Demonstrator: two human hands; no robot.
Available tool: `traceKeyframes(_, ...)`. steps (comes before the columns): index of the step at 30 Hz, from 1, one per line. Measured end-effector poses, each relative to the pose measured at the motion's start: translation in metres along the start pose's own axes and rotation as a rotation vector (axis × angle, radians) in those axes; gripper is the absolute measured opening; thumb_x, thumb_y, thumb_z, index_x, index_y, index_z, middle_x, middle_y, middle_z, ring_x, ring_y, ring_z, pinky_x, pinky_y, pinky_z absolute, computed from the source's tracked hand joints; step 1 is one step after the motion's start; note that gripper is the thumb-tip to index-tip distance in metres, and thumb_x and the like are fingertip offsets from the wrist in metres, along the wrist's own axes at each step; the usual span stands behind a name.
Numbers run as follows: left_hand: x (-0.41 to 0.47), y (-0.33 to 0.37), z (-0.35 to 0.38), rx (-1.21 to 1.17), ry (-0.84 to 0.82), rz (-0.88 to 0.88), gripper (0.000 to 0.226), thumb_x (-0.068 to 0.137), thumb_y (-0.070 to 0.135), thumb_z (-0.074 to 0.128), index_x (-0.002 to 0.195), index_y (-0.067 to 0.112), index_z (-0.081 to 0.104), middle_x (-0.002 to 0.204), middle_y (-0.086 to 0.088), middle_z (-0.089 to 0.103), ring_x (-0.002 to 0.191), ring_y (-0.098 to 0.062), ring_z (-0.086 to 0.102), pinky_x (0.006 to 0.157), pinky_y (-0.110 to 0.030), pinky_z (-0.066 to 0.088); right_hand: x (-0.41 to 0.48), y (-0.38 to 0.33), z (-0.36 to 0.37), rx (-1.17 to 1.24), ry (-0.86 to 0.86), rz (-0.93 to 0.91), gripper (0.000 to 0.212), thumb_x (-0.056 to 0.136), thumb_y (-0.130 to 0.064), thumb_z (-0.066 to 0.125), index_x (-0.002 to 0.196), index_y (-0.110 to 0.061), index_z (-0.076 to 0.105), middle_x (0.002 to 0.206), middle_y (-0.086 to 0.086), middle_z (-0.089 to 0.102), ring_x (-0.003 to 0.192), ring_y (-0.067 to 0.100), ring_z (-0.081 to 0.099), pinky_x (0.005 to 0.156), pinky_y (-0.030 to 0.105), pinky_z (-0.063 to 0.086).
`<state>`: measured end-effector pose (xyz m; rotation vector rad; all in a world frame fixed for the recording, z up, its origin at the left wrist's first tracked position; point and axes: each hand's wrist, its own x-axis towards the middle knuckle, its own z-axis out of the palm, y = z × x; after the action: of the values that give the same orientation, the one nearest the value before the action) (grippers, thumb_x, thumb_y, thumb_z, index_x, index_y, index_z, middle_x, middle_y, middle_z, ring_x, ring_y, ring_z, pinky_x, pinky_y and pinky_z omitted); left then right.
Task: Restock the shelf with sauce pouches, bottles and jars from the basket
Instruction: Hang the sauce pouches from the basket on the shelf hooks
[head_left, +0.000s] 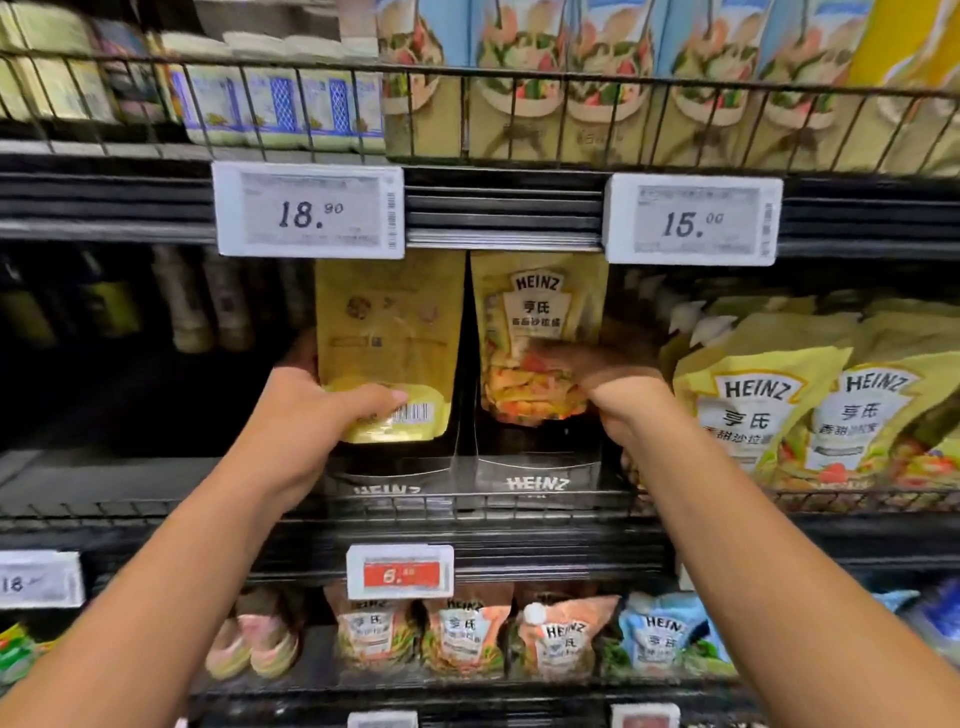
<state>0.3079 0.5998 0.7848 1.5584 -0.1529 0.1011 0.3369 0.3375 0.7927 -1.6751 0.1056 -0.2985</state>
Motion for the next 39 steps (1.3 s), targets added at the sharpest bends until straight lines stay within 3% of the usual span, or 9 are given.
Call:
traceKeyframes(3,0.002,-0.001,0.001,-0.017,-0.016,-0.031,0.045,0.040,0.022,0.095,0.083,0.017,0.081,0.093,-0.006,0.078,0.091,-0.020,0.075,0.095,-0.042,0.052,0.006,0.000,-0.004,-0.121,0.040,-0.026,0.031,0.069,-0.011,0.088,0.079,-0.030,0.066,0.076,-0.018,0.068,0.075,0.004,0.067,0.059,0.021,0.051)
traceKeyframes(9,0.007,0.001,0.004,-0.029,0.048,-0.083,0.050,0.034,0.027,0.087,0.080,0.011,0.078,0.087,0.002,0.078,0.093,-0.018,0.073,0.097,-0.038,0.051,0.021,-0.003,-0.001,-0.183,0.030,0.043,0.033,0.074,-0.012,0.084,0.085,-0.029,0.058,0.088,-0.009,0.068,0.079,0.010,0.065,0.061,0.023,0.045)
traceKeyframes(14,0.007,0.004,0.007,-0.049,0.040,-0.078,0.027,0.050,0.009,0.086,0.076,0.014,0.078,0.087,0.005,0.078,0.099,-0.019,0.070,0.104,-0.042,0.048,0.027,-0.002,0.007,-0.160,-0.007,0.116,0.030,0.077,-0.009,0.080,0.101,-0.019,0.065,0.106,0.002,0.073,0.102,0.026,0.068,0.091,0.041,0.054)
traceKeyframes(18,0.007,0.005,0.006,-0.044,0.009,-0.053,0.047,0.075,-0.006,0.075,0.066,0.040,0.078,0.088,0.006,0.078,0.100,-0.016,0.071,0.104,-0.040,0.047,0.026,-0.001,0.007,-0.120,0.030,0.084,0.027,0.084,-0.006,0.075,0.086,-0.026,0.057,0.093,-0.004,0.069,0.094,0.020,0.066,0.073,0.030,0.050)
traceKeyframes(21,0.008,0.005,0.006,-0.087,-0.011,-0.072,0.029,0.075,-0.008,0.074,0.076,0.019,0.081,0.089,0.003,0.078,0.088,-0.012,0.074,0.099,-0.036,0.049,0.020,-0.001,0.003,-0.055,0.089,0.033,0.035,0.083,-0.005,0.076,0.086,-0.030,0.052,0.089,-0.010,0.064,0.082,0.011,0.060,0.063,0.024,0.045)
traceKeyframes(28,0.011,0.004,0.011,-0.191,-0.033,-0.145,0.023,0.051,0.010,0.077,0.073,0.012,0.081,0.093,-0.003,0.078,0.095,-0.020,0.074,0.081,-0.031,0.056,0.008,-0.013,0.004,-0.232,0.277,-0.236,0.070,0.076,-0.007,0.082,0.136,-0.007,0.048,0.138,0.012,0.057,0.128,0.027,0.053,0.111,0.038,0.042)
traceKeyframes(33,0.010,0.002,0.016,-0.216,-0.078,-0.162,0.018,0.073,0.000,0.073,0.064,0.014,0.080,0.087,-0.004,0.079,0.078,-0.012,0.075,0.060,-0.022,0.057,-0.015,-0.014,0.008,-0.600,0.417,-0.488,0.087,0.081,-0.020,0.078,0.151,-0.006,0.028,0.155,0.018,0.034,0.145,0.035,0.032,0.117,0.043,0.031)
traceKeyframes(37,0.007,0.002,0.017,-0.294,-0.095,-0.160,0.010,0.067,0.006,0.074,0.064,0.013,0.080,0.087,-0.005,0.078,0.077,-0.014,0.076,0.059,-0.024,0.059,-0.047,-0.005,0.019,-0.947,0.412,-0.590,0.028,0.085,-0.032,0.055,0.099,-0.007,0.059,0.092,0.018,0.066,0.090,0.037,0.067,0.068,0.039,0.053)
traceKeyframes(39,0.003,0.003,0.019,-0.333,-0.123,-0.156,0.011,0.060,0.011,0.076,0.069,0.012,0.081,0.089,-0.009,0.078,0.082,-0.018,0.076,0.062,-0.026,0.060,-0.068,-0.003,0.030,-0.743,0.395,-0.754,0.027,0.088,-0.033,0.059,0.072,-0.016,0.046,0.059,-0.006,0.050,0.058,0.008,0.053,0.049,0.023,0.036)
